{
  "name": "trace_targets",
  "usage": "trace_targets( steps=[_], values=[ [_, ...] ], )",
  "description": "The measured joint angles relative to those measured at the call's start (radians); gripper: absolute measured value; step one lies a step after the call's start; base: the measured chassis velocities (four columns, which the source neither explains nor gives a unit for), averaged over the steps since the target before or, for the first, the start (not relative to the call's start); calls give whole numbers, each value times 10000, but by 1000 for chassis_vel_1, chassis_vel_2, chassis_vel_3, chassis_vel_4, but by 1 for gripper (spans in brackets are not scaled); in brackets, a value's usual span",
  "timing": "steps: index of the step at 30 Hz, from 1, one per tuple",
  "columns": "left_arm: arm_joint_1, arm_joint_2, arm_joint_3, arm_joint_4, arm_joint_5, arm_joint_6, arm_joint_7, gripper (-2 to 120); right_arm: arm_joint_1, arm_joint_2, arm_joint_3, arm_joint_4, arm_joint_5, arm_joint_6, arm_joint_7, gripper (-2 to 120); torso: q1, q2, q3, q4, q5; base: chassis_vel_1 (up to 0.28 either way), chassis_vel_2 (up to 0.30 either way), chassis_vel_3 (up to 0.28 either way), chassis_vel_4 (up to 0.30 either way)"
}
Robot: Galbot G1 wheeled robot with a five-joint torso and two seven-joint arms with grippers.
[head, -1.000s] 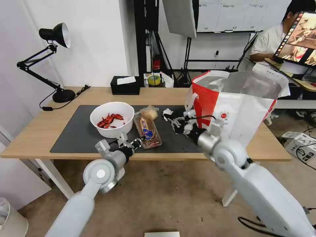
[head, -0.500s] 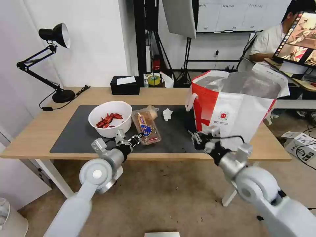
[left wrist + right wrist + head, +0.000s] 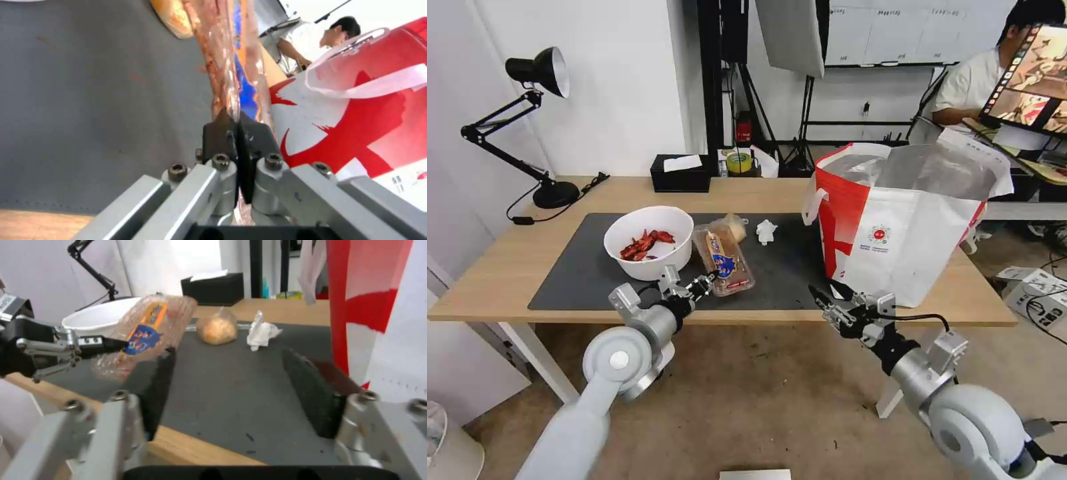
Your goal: Pick up the trash from the table and place it into the takeout bag.
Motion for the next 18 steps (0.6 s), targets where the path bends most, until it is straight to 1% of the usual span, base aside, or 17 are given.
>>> trace_targets(
  steps=[1,3,5,6,9,16,18],
  values=[
    [10,10,-1,-18,-18,9,0,0,46,-39,12,5,1,-5,41,73,0,0,0,1,0,0,0,0,0],
    [18,20,-5,-40,-47,20,2,0,74,-70,26,13,1,-8,67,75,0,0,0,1,0,0,0,0,0],
    [43,22,-9,-68,-78,36,30,0,108,-141,77,52,12,-23,109,86,0,0,1,1,0,0,0,0,0],
    [43,22,-9,-68,-78,36,30,0,108,-141,77,52,12,-23,109,86,0,0,1,1,0,0,0,0,0],
    [61,6,-9,-102,-81,49,118,0,96,-213,133,77,21,-46,130,98,0,0,1,1,0,0,0,0,0],
    [-65,73,-28,-303,-190,51,180,0,-83,-220,242,125,17,-49,131,100,0,0,0,1,0,0,0,0,0],
    [-185,186,-34,-419,-308,50,183,0,-367,-99,331,160,-76,-17,116,100,0,0,1,0,0,0,0,0,0]
  ],
)
